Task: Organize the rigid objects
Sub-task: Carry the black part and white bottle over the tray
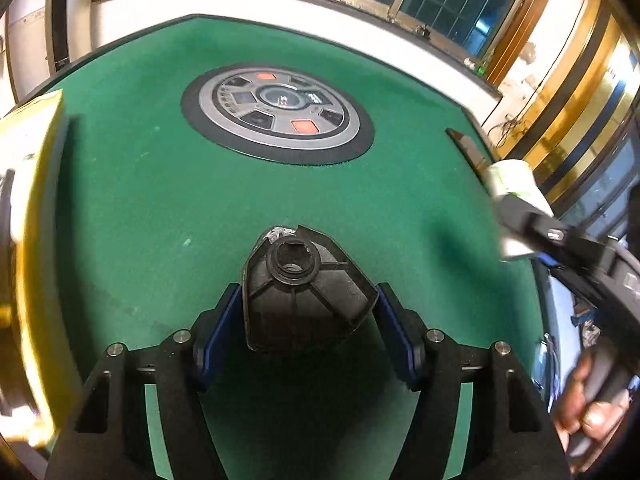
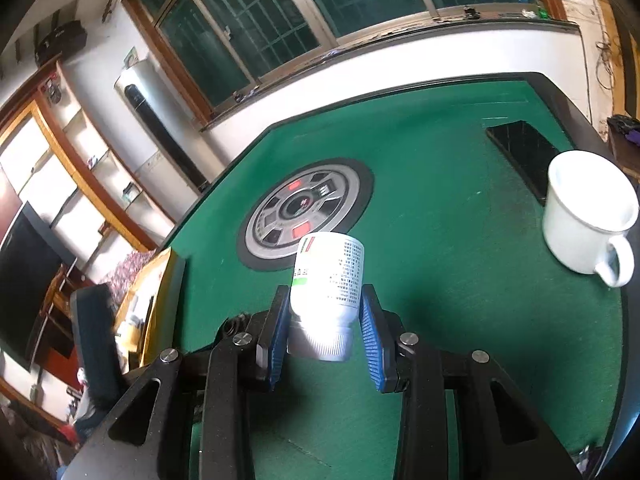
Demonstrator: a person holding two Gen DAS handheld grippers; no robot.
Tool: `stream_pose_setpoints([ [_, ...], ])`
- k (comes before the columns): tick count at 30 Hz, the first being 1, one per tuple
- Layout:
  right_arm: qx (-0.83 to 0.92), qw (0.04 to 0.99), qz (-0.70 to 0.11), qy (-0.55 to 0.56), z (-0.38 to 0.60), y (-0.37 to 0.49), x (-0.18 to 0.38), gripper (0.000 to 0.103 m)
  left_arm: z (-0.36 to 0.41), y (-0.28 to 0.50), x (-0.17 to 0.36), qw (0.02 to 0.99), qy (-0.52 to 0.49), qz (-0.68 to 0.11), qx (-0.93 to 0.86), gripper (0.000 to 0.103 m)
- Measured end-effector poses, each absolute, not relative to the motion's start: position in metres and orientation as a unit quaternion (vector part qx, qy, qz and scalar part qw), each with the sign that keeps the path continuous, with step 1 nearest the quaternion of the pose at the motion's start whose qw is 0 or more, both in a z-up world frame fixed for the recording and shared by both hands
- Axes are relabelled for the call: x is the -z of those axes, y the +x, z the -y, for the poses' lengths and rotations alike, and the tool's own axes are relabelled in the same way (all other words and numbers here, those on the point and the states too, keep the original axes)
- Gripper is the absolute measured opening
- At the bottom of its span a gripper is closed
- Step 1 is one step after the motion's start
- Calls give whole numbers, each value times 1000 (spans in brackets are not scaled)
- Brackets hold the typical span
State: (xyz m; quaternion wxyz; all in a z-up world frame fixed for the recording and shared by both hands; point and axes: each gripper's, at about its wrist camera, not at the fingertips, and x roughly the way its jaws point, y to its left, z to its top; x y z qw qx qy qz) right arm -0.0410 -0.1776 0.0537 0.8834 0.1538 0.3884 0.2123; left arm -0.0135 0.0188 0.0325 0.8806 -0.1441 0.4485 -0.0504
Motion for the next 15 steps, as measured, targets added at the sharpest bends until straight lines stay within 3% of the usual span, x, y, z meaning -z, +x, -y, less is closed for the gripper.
stream_pose_setpoints([
  [15,-276,872,-395,92,127,-63,-55,30,-75,-75,-81,915,-173,-362,43,65],
])
